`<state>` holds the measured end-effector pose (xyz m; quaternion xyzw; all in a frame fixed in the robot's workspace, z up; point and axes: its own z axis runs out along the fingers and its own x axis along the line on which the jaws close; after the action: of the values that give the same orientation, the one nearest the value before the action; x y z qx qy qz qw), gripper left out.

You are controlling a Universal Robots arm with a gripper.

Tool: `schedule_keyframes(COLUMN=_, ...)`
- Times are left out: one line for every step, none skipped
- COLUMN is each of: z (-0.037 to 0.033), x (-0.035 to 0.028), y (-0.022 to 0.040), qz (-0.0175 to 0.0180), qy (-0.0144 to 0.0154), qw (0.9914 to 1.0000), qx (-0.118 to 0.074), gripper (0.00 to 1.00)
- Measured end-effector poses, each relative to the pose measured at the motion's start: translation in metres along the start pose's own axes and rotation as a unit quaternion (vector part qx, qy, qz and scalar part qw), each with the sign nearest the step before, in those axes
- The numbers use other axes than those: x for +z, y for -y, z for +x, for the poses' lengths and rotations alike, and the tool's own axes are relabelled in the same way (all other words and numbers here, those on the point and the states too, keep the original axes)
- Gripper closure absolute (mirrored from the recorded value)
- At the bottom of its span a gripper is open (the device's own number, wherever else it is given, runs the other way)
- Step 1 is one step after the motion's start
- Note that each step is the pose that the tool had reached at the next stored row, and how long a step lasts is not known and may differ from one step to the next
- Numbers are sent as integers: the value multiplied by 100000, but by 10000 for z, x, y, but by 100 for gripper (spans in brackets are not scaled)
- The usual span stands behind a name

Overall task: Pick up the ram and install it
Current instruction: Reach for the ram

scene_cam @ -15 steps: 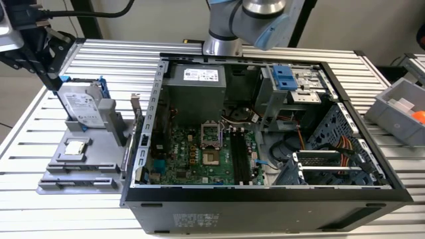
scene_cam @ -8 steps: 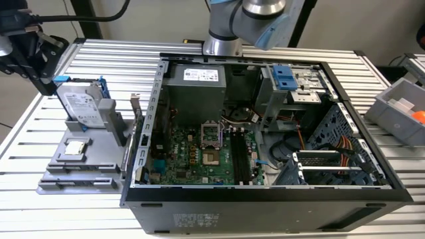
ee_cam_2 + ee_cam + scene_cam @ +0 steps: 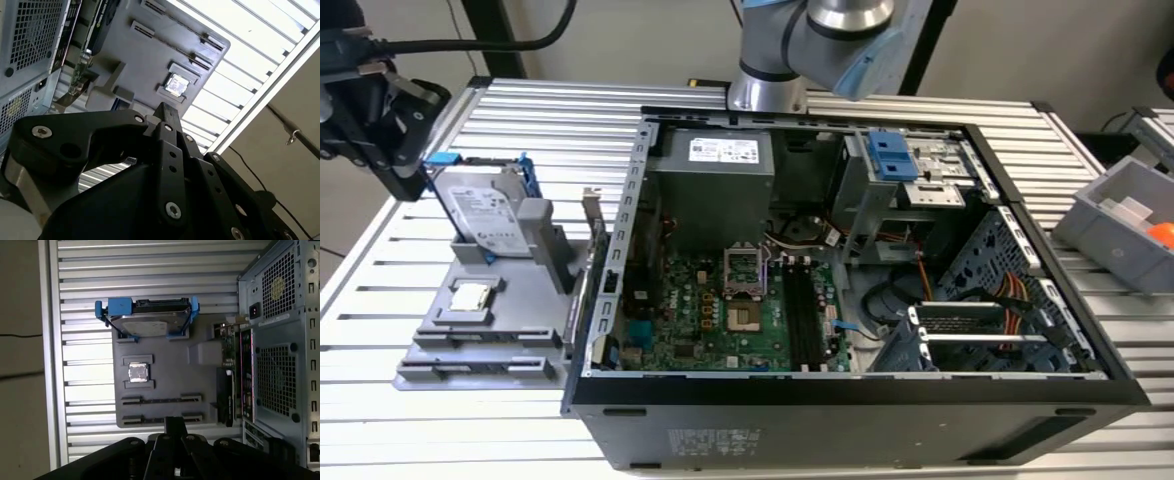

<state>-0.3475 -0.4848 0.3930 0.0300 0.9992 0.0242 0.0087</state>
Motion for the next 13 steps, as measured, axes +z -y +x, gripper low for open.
schedule_keyframes(z=2, x=-1, y=8, qz=3, qy=-4, qw=100000, qx=-40, gripper=100)
schedule_keyframes(z=4, x=-1, y=17, qz=0, qy=-5, qw=100000, qx=-82, gripper=100)
schedule_keyframes(z=6, x=-1, y=26, qz=0, qy=-6, qw=100000, qx=-121, gripper=100)
schedule_keyframes(z=7, x=-2, y=36, qz=1, qy=-9, qw=100000, qx=-153, gripper=100)
schedule_keyframes(z=8, x=-2, y=46, qz=0, qy=-12, qw=100000, qx=-188, gripper=100)
schedule_keyframes(z=9, x=-2, y=55, qz=-4, qy=-11, qw=100000, qx=-222, gripper=100)
schedule_keyframes(z=9, x=-3, y=65, qz=-2, qy=-13, qw=100000, qx=-257, gripper=100)
schedule_keyframes(z=8, x=-3, y=75, qz=-1, qy=-16, qw=100000, qx=-286, gripper=100)
schedule_keyframes(z=8, x=-4, y=92, qz=-2, qy=-19, qw=100000, qx=-308, gripper=100)
schedule_keyframes(z=7, x=-4, y=108, qz=-8, qy=-14, qw=99999, qx=-318, gripper=100)
schedule_keyframes(z=6, x=-5, y=122, qz=-6, qy=-19, qw=99999, qx=-319, gripper=100)
schedule_keyframes(z=5, x=-6, y=135, qz=-4, qy=-17, qw=99999, qx=-325, gripper=100)
schedule_keyframes(z=4, x=-6, y=149, qz=-9, qy=-15, qw=99999, qx=-328, gripper=100)
